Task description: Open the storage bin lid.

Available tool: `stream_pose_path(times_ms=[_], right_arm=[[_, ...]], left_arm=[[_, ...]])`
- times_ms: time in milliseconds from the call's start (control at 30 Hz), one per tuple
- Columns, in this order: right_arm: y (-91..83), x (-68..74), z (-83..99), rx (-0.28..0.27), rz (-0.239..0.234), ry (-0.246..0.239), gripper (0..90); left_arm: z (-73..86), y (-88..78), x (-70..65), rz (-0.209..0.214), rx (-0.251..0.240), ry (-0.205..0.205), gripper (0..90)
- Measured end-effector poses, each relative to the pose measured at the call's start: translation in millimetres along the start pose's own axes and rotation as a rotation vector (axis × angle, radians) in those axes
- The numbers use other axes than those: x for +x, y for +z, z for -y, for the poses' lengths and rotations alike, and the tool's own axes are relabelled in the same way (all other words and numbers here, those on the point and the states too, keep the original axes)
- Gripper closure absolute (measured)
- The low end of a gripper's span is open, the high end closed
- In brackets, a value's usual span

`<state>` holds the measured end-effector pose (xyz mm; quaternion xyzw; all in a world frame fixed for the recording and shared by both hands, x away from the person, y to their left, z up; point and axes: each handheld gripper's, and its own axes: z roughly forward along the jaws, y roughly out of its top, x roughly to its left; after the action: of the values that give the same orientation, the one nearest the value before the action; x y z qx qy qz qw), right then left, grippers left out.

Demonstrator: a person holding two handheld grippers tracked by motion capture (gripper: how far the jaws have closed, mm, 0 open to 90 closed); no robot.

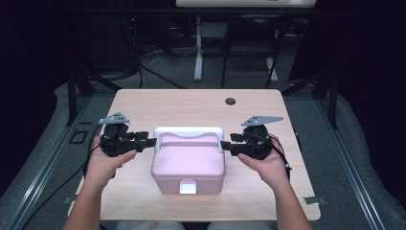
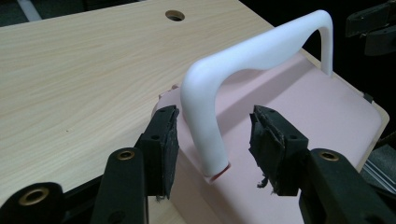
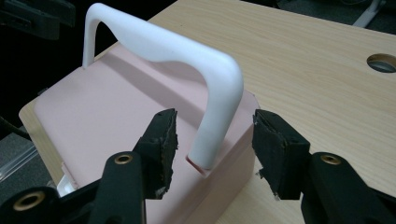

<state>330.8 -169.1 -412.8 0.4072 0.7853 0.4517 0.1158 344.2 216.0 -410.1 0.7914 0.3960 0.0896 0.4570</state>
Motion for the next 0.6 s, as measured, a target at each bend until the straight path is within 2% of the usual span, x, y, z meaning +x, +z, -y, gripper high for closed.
stream_pose_path(times_ms=[267,367,600], right_arm=[[5.6,-5.7,7.7,0.001,0.008,0.009,49.2],[8.3,-6.7,9.3,-0.006,-0.002,0.025,49.4],[17.1,-5.7,12.3,0.006,-0.017,0.018,51.1]], left_arm=[[7.9,8.1,6.5,0.007,0.009,-0.013,51.3],[10.5,13.3,7.7,0.024,0.020,-0.010,51.4],[13.1,19.2,6.0,0.034,0.031,-0.009,53.2]])
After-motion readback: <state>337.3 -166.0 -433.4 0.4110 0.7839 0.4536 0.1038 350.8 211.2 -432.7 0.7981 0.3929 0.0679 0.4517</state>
